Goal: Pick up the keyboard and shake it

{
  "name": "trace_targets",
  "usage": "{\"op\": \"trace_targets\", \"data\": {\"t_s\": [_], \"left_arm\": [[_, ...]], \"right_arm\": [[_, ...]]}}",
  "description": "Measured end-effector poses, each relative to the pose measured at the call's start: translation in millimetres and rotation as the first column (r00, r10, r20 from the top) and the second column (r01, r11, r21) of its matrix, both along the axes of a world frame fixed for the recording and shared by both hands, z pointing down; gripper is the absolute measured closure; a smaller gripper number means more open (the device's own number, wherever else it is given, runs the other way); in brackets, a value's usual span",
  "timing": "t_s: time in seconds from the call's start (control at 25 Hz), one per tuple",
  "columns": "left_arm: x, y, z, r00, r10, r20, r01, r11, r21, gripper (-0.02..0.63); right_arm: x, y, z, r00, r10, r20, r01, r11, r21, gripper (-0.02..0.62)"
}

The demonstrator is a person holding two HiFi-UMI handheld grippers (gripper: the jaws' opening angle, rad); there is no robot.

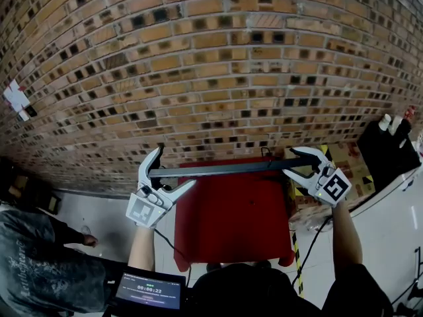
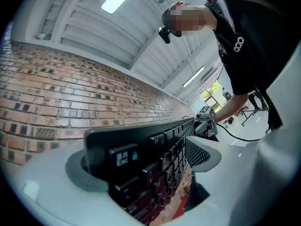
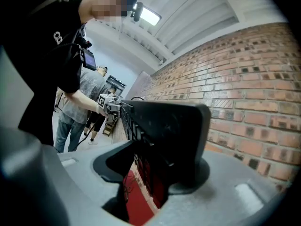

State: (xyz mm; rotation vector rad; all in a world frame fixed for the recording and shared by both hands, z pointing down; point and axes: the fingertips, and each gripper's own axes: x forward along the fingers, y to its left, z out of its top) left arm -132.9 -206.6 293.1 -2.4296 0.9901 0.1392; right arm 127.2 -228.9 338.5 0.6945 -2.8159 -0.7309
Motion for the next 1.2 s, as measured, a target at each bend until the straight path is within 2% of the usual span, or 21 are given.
{"op": "trace_targets", "data": {"t_s": [0.24, 0.36, 0.48, 0.56, 0.68, 0.8, 0.88, 1.08, 1.16, 1.2], "left_arm": [[1.0, 2.0, 19.5, 1.0, 0.002, 0.008, -0.002, 0.999, -0.046, 0.098], [-0.2, 0.7, 35.1, 1.0, 0.005, 0.015, -0.003, 0.995, -0.096, 0.098], [1.4, 0.7, 60.2, 1.0, 0.016, 0.022, -0.012, 0.983, -0.181, 0.098], [4.0, 2.6, 85.0, 0.999, 0.034, 0.013, -0.029, 0.963, -0.269, 0.1], [5.8, 8.1, 133.4, 0.998, 0.059, 0.005, -0.052, 0.908, -0.415, 0.098], [4.0, 21.5, 193.7, 0.997, 0.073, 0.003, -0.06, 0.835, -0.547, 0.098], [2.0, 36.8, 237.1, 0.997, 0.081, -0.003, -0.065, 0.776, -0.628, 0.098], [4.2, 83.8, 323.0, 0.996, 0.082, -0.038, -0.08, 0.602, -0.794, 0.1], [5.8, 101.4, 347.5, 0.996, 0.074, -0.053, -0.085, 0.544, -0.835, 0.1], [6.7, 108.6, 357.2, 0.996, 0.068, -0.058, -0.085, 0.523, -0.848, 0.101]], "right_arm": [[2.6, 0.2, 20.7, 1.0, 0.01, -0.003, -0.01, 0.997, -0.076, 0.386], [4.4, -3.5, 37.1, 1.0, 0.02, -0.011, -0.021, 0.987, -0.157, 0.383], [5.3, -4.8, 66.8, 1.0, 0.022, -0.001, -0.021, 0.959, -0.283, 0.382], [7.3, -2.1, 98.2, 1.0, 0.025, -0.002, -0.024, 0.925, -0.38, 0.379], [6.9, 9.3, 152.8, 0.999, 0.034, -0.004, -0.031, 0.847, -0.531, 0.374], [2.8, 33.4, 211.5, 0.999, 0.041, 0.004, -0.027, 0.742, -0.67, 0.374], [0.4, 54.9, 250.3, 0.999, 0.042, 0.008, -0.021, 0.66, -0.751, 0.373], [3.2, 107.2, 331.6, 0.999, 0.013, -0.04, -0.042, 0.44, -0.897, 0.371], [5.1, 125.1, 352.8, 0.998, -0.004, -0.055, -0.05, 0.366, -0.929, 0.371], [6.0, 132.5, 360.7, 0.998, -0.01, -0.061, -0.054, 0.337, -0.94, 0.371]]}}
